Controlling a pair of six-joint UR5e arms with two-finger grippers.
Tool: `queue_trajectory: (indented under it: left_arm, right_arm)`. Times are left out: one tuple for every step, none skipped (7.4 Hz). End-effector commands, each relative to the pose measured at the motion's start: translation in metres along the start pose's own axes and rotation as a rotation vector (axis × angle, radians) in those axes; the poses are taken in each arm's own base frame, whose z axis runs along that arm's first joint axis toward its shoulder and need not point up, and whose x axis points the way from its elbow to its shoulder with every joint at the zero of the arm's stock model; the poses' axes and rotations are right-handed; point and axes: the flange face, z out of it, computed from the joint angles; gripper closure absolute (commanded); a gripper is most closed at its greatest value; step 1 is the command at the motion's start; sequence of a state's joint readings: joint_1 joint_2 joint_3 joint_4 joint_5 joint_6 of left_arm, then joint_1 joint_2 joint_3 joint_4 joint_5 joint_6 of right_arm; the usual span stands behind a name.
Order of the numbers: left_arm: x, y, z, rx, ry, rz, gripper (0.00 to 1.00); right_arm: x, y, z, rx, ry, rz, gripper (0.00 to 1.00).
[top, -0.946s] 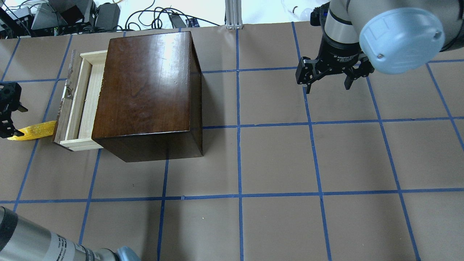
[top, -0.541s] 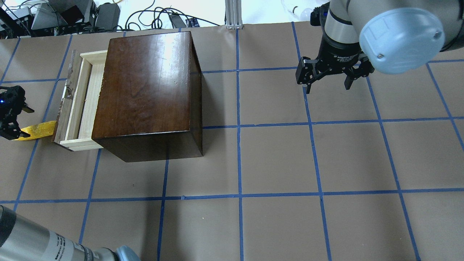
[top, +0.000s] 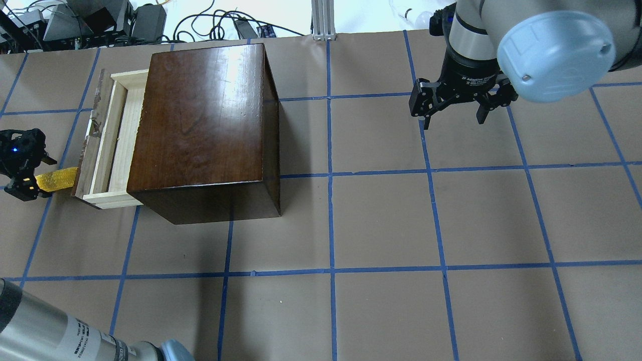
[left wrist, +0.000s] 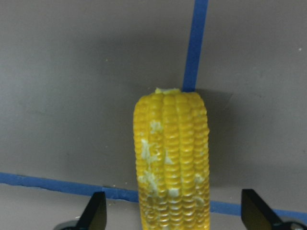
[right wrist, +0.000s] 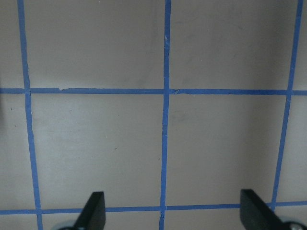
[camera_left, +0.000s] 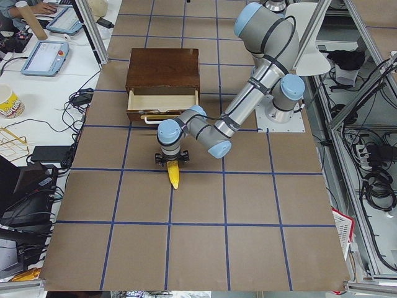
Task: Open drawer and put corn inside
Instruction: 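Lower the left gripper and grasp the yellow corn cob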
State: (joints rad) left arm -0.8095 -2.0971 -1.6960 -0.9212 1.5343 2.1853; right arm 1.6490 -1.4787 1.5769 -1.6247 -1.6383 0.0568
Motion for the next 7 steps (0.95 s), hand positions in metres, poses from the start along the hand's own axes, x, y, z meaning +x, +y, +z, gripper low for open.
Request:
queue_trajectory:
  left_arm:
    - [0.0085,0.0095,0.0113,0.012,0.018,-0.024,0.00]
    - [0.0086,0.0109,0.0104,-0.001,0.022,-0.026,0.00]
    - [0.0072,0.0121,0.0127,-0.011,0.007,-0.025,0.00]
    - [0.0050,0.0137,0.0128,-0.022,-0.008,-0.021,0.40]
    - [0.0018,0.0159,0.0097,-0.044,-0.039,-0.023,0.99]
    - [-0.0008,0.0164,0.0078,-0.058,-0.061,-0.032,1.00]
    - [-0.0011,0.0162,0.0076,-0.056,-0.065,-0.039,1.00]
  right_arm:
    - [0.0000,0.0000,0.0000,0.000,0.000,0.000,0.00]
    - [0.0000,-0.0001,-0.0001,0.001,0.000,0.000,0.00]
    - [0.0000,-0.0001,-0.0001,0.001,0.000,0.000,0.00]
    - [0.0000,0.0000,0.0000,0.000,0.000,0.000,0.00]
    - [0.0000,0.0000,0.0000,0.000,0.000,0.000,0.00]
    - [0.0000,0.0000,0.0000,0.000,0.000,0.000,0.00]
    - [0.0000,0.0000,0.0000,0.000,0.000,0.000,0.00]
